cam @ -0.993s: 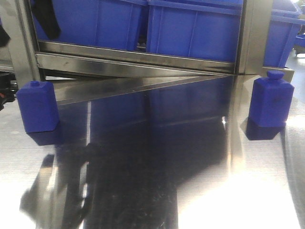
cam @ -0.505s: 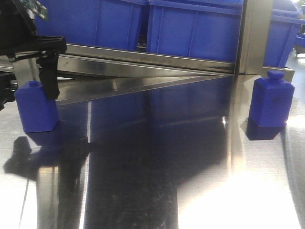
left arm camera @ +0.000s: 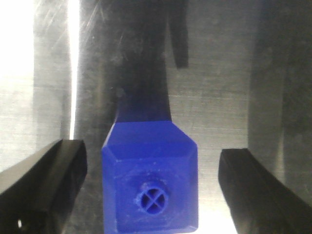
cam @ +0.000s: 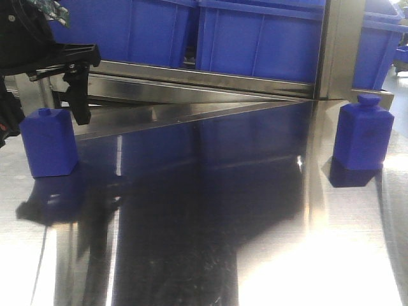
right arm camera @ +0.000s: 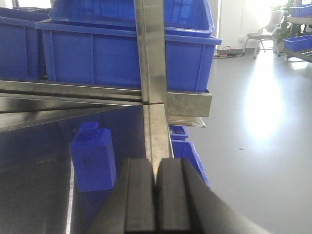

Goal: Pick and sort blue part to right shelf
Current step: 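Lower the left gripper onto the nearer blue bottle-shaped part and grasp it, then lift the blue part off the table with the left gripper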

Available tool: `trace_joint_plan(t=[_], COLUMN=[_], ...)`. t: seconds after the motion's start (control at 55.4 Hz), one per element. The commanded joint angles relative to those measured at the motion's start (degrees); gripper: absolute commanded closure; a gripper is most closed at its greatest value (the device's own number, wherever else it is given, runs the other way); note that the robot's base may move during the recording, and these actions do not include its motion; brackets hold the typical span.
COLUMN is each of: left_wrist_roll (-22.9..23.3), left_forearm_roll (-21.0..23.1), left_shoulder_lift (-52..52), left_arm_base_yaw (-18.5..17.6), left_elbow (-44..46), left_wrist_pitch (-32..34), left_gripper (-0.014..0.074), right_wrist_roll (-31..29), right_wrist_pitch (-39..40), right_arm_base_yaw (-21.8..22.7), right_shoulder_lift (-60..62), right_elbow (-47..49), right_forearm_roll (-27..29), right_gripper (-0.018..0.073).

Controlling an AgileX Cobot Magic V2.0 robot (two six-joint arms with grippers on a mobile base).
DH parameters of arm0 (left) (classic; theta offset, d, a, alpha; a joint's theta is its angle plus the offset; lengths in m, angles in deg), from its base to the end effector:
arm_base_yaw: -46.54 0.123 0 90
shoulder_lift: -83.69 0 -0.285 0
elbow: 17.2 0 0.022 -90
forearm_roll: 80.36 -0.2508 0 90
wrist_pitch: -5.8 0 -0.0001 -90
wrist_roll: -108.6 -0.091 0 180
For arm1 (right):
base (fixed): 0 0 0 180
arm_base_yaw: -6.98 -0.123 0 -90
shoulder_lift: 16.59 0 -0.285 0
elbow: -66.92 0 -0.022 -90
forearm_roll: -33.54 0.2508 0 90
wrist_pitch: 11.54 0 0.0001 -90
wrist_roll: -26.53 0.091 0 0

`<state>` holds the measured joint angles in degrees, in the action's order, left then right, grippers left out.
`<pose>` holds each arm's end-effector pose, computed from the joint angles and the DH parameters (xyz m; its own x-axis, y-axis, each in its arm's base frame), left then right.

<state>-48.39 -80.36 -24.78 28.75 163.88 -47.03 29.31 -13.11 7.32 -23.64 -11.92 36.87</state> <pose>0.3494 -0.1121 0.2537 -0.9441 -0.1076 -0.3115 -0.0690 0.9888 -0.1323 0.0566 -0.0002 0.2018 0.0446 0.1062 -0.9934 -0.0004 0.9943 0.1062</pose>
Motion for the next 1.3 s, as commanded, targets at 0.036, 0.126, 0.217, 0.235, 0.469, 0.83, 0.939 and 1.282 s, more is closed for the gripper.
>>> trace_joint_plan(t=[0.036,0.126,0.217,0.235,0.469,0.83,0.939,1.282], left_wrist_roll=[0.23,0.23,0.23,0.23,0.15,-4.05,-6.49,-5.47], left_forearm_roll=[0.0,0.0,0.0,0.0,0.0,0.0,-2.08,-16.49], left_shoulder_lift=[1.55,-0.36,-1.78,-1.92,-2.15,-0.73,2.93,24.55], left_arm_base_yaw=[0.04,0.04,0.04,0.04,0.04,-0.25,-2.26,-13.82], left_elbow=[2.09,2.09,2.09,2.09,2.94,10.83,10.96,0.65], left_wrist_pitch=[0.96,-0.94,-2.62,-2.69,-3.29,-12.26,-12.87,-3.72], left_gripper=[0.0039,0.0069,0.0097,0.0102,0.0213,0.0249,0.0249,0.0249], right_wrist_roll=[-0.15,-0.15,-0.15,-0.15,-0.15,-0.15,-0.15,-0.15], right_wrist_pitch=[4.77,4.77,4.77,4.77,4.77,4.77,4.77,5.7], right_arm_base_yaw=[0.2,0.2,0.2,0.2,0.2,0.2,0.2,0.2], right_shoulder_lift=[0.87,0.87,0.87,0.87,0.87,0.87,0.87,0.87], right_elbow=[0.41,0.41,0.41,0.41,0.41,0.41,0.41,0.41], right_forearm_roll=[-0.05,-0.05,-0.05,-0.05,-0.05,-0.05,-0.05,-0.05], right_gripper=[0.0519,0.0519,0.0519,0.0519,0.0519,0.0519,0.0519,0.0519])
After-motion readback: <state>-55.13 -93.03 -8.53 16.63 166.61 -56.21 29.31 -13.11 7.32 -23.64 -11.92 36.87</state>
